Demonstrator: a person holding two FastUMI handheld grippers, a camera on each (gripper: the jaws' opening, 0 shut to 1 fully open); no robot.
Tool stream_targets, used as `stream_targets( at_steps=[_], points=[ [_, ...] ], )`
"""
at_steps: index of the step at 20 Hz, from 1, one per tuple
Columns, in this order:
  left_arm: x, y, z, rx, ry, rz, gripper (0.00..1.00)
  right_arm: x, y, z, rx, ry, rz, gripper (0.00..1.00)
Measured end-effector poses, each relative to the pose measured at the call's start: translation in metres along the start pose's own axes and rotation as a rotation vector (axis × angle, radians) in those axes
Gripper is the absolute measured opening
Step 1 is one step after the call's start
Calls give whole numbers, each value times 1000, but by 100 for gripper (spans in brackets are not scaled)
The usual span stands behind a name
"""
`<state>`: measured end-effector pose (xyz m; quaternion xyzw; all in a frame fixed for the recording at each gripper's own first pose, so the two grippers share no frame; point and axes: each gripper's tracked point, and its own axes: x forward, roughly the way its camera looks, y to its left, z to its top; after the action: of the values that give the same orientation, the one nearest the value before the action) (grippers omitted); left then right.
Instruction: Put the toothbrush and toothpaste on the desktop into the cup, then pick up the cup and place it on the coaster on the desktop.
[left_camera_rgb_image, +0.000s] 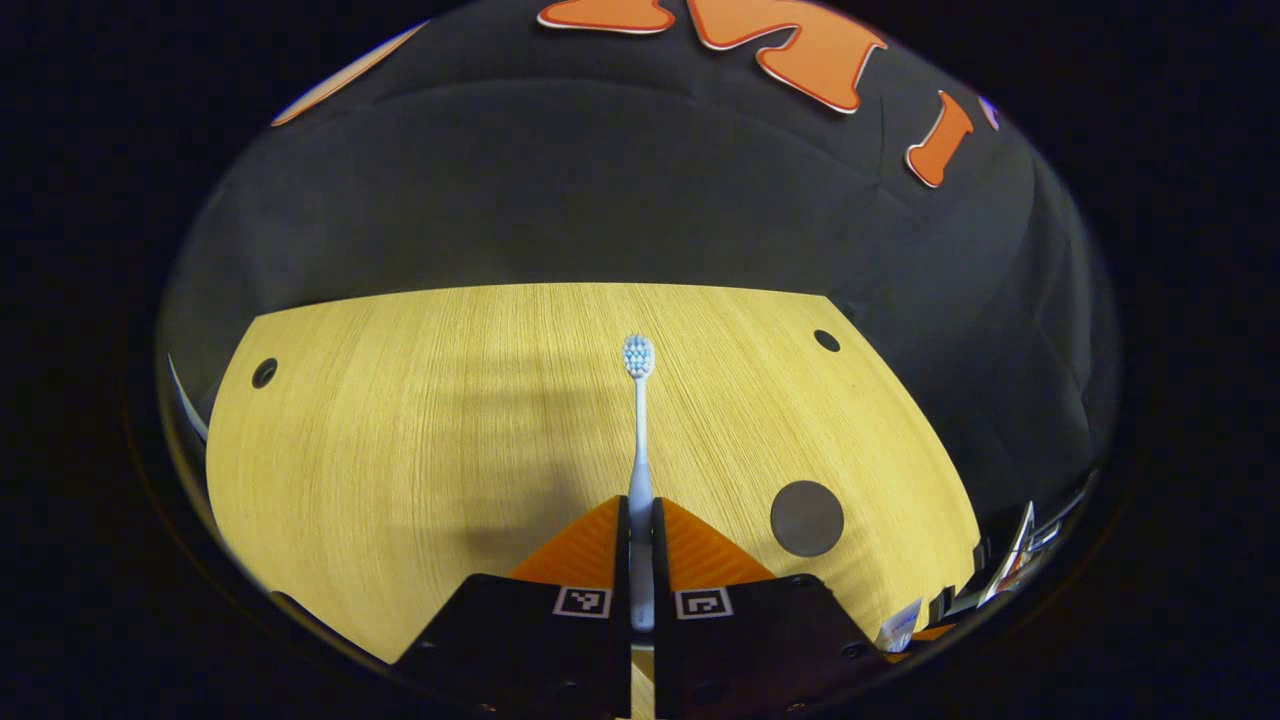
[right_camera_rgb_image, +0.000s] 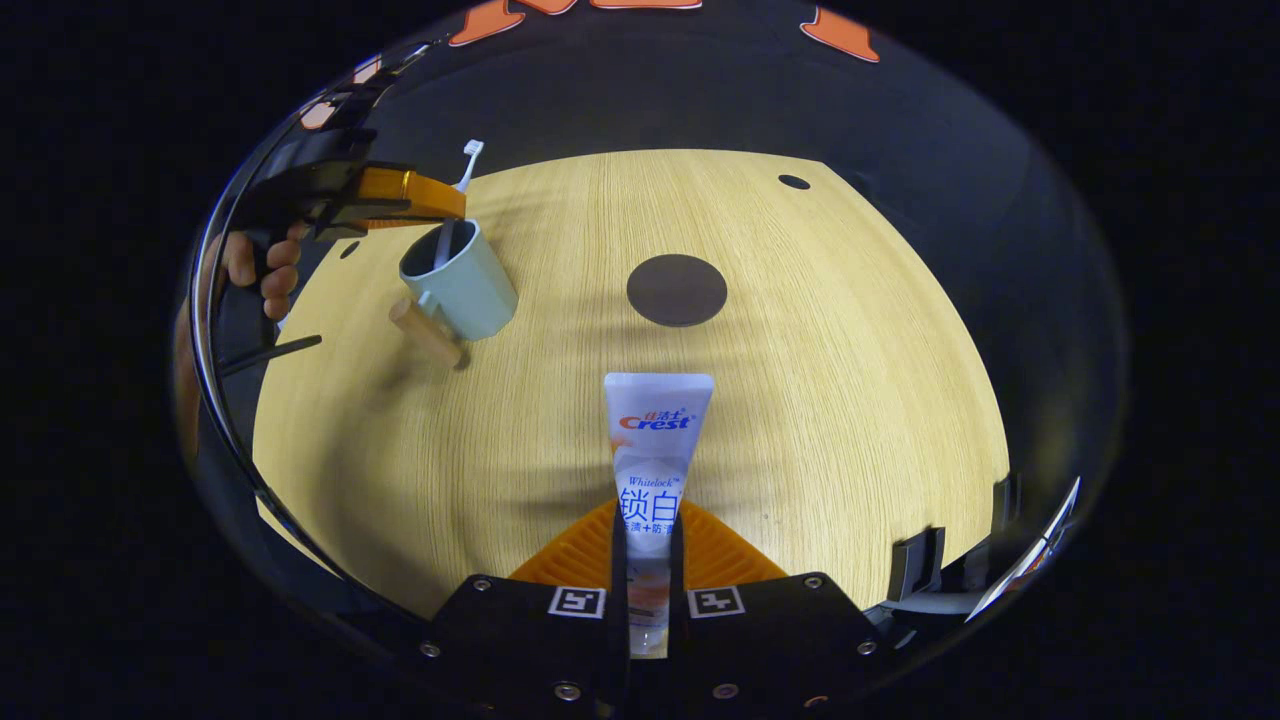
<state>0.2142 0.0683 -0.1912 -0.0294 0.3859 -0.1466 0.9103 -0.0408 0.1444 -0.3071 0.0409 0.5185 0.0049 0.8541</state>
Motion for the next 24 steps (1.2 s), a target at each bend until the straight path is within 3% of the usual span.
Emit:
stream_targets(
  at_steps=[7, 8, 13, 15, 20, 24],
  points=[
    [-4, 1, -1, 104, -14, 32, 12, 2, -2, 11, -3, -2, 5, 16],
    [-4, 1, -1, 114, -14, 34, 9, 4, -3, 12, -3, -3, 6, 16],
    [-17, 3, -12, 108, -12, 32, 25, 7, -3, 21, -12, -8, 14, 16],
    [-22, 3, -17, 102, -16, 20, 35, 5, -3, 30, -20, -21, 20, 16],
    [-44, 7, -30, 50, -26, 0, 78, 7, 2, 57, -54, -76, 42, 16],
    [-66, 11, -39, 11, -44, -13, 94, 4, 16, 80, -88, -128, 81, 16]
  ],
)
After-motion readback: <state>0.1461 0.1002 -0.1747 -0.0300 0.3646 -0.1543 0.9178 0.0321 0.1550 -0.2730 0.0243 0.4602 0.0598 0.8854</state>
